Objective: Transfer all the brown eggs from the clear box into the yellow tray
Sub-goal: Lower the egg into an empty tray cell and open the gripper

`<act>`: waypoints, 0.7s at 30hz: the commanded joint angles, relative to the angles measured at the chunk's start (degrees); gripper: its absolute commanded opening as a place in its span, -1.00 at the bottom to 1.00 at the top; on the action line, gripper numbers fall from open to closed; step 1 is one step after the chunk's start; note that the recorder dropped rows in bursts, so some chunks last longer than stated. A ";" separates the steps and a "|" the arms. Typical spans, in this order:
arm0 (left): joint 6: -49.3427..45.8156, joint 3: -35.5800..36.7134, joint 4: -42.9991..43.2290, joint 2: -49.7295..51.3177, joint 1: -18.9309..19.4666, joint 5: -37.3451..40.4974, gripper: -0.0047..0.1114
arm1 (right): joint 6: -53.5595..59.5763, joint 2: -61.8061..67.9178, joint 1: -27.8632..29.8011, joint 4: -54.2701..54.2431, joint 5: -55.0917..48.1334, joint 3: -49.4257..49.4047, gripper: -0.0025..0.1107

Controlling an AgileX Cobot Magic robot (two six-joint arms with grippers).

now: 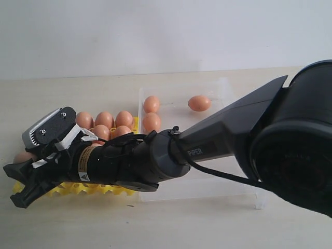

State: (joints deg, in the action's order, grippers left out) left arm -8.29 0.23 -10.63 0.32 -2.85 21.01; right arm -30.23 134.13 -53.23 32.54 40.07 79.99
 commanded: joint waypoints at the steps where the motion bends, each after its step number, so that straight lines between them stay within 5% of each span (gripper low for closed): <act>1: -0.05 -0.23 -0.06 -0.32 0.06 -0.56 -0.92 | 0.62 -0.16 -0.05 0.02 0.30 0.45 -0.96; 21: -0.05 -0.23 -0.06 -0.32 0.06 -0.56 -0.92 | 4.32 -0.18 -0.05 -4.14 -3.15 0.45 -0.96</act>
State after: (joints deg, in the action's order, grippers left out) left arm -8.29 0.23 -10.63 0.32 -2.85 21.01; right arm -26.91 134.26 -53.23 29.52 37.04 79.99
